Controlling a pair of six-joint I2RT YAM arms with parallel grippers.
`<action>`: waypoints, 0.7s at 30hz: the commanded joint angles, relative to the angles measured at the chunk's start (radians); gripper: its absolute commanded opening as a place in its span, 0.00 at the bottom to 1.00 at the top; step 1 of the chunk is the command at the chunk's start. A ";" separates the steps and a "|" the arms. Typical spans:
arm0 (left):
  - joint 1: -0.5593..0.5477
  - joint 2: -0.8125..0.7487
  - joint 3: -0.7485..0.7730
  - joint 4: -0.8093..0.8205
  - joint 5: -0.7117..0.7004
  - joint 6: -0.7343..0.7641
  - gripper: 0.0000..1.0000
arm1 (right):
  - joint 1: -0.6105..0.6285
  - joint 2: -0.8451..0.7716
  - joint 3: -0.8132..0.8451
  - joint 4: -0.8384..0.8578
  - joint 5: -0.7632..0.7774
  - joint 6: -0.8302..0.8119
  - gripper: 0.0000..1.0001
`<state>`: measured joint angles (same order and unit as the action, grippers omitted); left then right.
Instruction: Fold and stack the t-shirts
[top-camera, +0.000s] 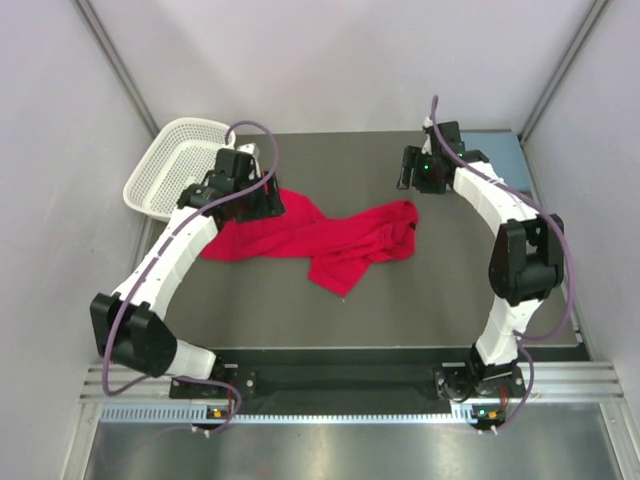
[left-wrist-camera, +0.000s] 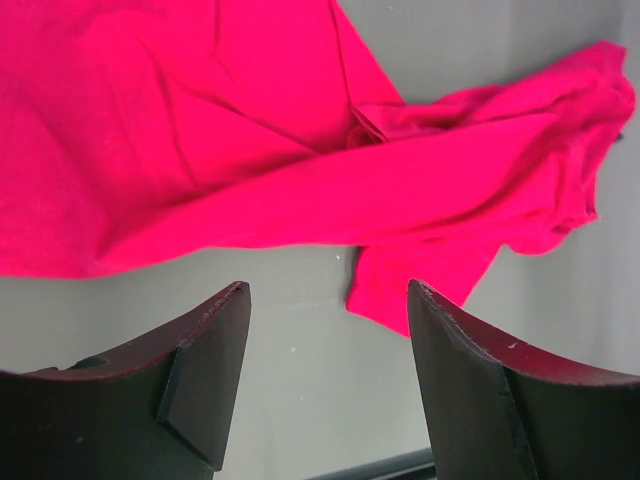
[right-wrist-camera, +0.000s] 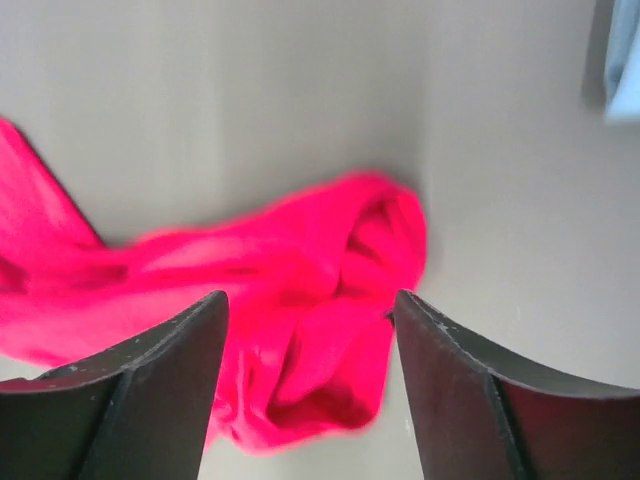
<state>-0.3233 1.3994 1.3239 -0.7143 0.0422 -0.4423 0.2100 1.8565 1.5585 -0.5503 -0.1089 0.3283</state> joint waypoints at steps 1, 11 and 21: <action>0.001 0.026 0.058 -0.005 -0.034 0.019 0.69 | 0.110 -0.087 -0.029 -0.152 0.103 -0.118 0.69; 0.043 -0.071 -0.066 -0.013 -0.065 -0.091 0.69 | 0.463 -0.165 -0.343 0.065 -0.166 0.044 0.43; 0.046 -0.235 -0.132 -0.094 -0.074 -0.118 0.69 | 0.522 -0.149 -0.479 0.167 -0.181 0.169 0.56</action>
<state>-0.2802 1.2381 1.2209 -0.7700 -0.0170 -0.5350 0.7055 1.7035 1.0996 -0.4561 -0.2745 0.4328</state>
